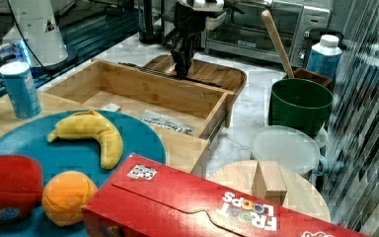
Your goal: Close the drawer.
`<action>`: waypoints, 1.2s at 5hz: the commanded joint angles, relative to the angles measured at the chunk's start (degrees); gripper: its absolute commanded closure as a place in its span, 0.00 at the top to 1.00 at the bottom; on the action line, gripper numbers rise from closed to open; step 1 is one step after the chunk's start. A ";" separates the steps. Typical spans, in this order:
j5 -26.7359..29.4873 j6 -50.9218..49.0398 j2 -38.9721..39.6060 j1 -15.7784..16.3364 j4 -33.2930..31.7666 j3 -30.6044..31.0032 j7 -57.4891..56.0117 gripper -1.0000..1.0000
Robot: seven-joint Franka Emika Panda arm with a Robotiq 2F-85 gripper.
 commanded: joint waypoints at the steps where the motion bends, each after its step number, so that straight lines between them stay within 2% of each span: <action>1: -0.94 -2.87 -1.09 -5.60 4.12 -2.99 -12.27 0.00; 2: -3.00 -0.92 -1.06 -7.64 4.02 -5.12 -14.67 0.00; 4: -5.32 1.87 2.66 -14.22 8.80 -8.03 -23.19 0.00; 5: -5.26 1.85 4.96 -16.96 12.31 -9.37 -26.86 0.00; 6: -3.52 4.00 4.98 -19.23 13.17 -10.61 -29.30 0.00</action>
